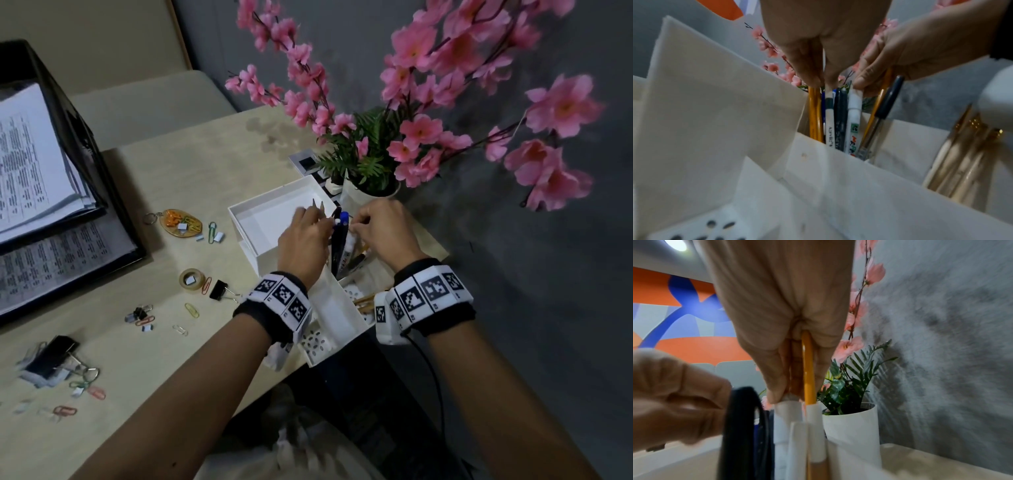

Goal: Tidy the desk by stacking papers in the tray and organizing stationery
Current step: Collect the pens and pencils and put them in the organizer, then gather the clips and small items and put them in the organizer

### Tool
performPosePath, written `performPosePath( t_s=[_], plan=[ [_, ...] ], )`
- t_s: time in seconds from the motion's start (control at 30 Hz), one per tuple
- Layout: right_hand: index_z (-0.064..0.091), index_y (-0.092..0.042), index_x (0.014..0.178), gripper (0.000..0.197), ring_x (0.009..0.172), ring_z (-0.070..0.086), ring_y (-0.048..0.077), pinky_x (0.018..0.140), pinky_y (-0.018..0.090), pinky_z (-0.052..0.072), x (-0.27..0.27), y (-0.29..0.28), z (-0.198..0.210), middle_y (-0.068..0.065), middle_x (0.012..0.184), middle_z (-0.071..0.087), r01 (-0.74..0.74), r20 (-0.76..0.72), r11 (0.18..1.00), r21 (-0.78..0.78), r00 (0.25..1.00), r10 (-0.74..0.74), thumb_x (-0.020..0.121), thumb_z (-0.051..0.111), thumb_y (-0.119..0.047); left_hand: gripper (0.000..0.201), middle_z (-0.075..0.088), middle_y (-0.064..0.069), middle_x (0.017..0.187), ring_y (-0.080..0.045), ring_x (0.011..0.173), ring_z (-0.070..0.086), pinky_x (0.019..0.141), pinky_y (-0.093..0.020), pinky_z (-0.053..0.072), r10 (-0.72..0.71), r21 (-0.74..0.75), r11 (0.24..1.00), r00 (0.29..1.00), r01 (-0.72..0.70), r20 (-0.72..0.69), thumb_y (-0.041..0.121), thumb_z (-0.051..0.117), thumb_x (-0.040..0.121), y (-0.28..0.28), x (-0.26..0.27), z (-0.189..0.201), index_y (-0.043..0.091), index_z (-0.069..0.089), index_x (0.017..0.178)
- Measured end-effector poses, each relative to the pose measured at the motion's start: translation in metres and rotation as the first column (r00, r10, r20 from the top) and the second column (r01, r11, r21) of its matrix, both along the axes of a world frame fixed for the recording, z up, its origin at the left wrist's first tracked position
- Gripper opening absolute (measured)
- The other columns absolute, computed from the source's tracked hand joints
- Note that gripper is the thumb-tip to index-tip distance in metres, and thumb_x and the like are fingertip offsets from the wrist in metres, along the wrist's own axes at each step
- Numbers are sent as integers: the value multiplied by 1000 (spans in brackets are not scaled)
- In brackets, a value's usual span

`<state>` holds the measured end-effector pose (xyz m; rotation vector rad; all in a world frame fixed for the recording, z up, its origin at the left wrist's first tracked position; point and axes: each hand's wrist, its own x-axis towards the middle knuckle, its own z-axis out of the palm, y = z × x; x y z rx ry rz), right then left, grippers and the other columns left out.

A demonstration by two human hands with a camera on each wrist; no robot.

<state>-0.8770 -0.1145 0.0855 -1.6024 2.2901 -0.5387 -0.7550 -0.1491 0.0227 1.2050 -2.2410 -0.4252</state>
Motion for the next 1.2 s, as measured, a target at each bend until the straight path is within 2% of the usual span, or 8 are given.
performPosePath(
  t_s=[0.1, 0.23, 0.37, 0.53, 0.67, 0.83, 1.03, 1.2],
  plan=[
    [74, -7, 85, 11, 79, 56, 15, 70, 23, 43, 3, -5, 5, 9, 93, 70, -27, -26, 999, 33, 999, 28, 85, 65, -13, 26, 65, -13, 111, -32, 103, 50, 73, -35, 52, -43, -128, 990, 987, 64, 157, 5, 74, 62, 0, 5, -5, 16, 76, 86],
    [74, -9, 85, 14, 97, 56, 22, 83, 30, 44, 7, -12, 9, 12, 100, 67, -31, -19, 998, 57, 999, 32, 86, 61, -13, 65, 24, -15, 155, -33, 127, 49, 91, -41, 47, -241, 161, 957, 970, 240, -10, -17, 45, 75, 11, 23, 10, 9, 50, 135],
    [70, -6, 97, 21, 110, 50, 29, 95, 37, 35, 32, -14, 13, 12, 109, 66, -11, -92, 987, -159, 996, -4, 90, 51, -9, 92, 4, 9, 156, -23, 136, 40, 90, -54, 44, -263, 192, 939, 956, 285, -131, -23, 35, 67, 17, 58, 20, 22, 27, 147],
    [66, -1, 100, 24, 100, 57, 27, 79, 20, 33, 97, -16, 18, 15, 105, 67, 21, 125, 902, -431, 991, 37, 86, 47, 1, 51, 51, -8, 138, -18, 101, 66, 80, -24, 55, 63, 263, 964, 925, 41, -375, -11, 36, 84, 18, 124, 17, 7, 51, 130],
    [67, -1, 96, 20, 92, 60, 24, 78, 19, 38, 160, -14, -17, 15, 100, 68, -124, 245, 953, -277, 950, 195, 86, 49, 0, 24, 64, -8, 85, 2, 56, 64, 55, -10, 48, 618, 739, 670, 602, -67, -505, -4, 37, 92, 21, 197, -1, 7, 58, 94],
    [66, 1, 96, 19, 103, 59, 34, 87, 34, 47, 231, 1, -84, 20, 105, 66, -341, 251, 926, 159, 921, 297, 87, 50, -4, 18, 66, -6, 85, -15, 76, 67, 61, -23, 57, 915, 908, 322, 157, 267, -371, 14, 40, 96, 48, 281, -27, 9, 55, 89],
    [57, 6, 108, 22, 111, 54, 34, 85, 34, 45, 262, 4, -114, 22, 119, 57, -223, 146, 940, 258, 971, 191, 92, 46, -6, 24, 73, -7, 63, -19, 70, 70, 83, -33, 54, 962, 881, 273, -78, 386, -263, 17, 39, 96, 72, 325, -44, 5, 56, 85],
    [57, 7, 108, 23, 109, 56, 38, 81, 39, 47, 269, -3, -118, 23, 121, 55, -176, 64, 921, 347, 984, 164, 90, 45, 1, 22, 71, -11, 73, -19, 68, 72, 58, -25, 58, 964, 870, 263, -146, 418, -221, 15, 41, 95, 79, 332, -52, 4, 57, 85]
  ],
)
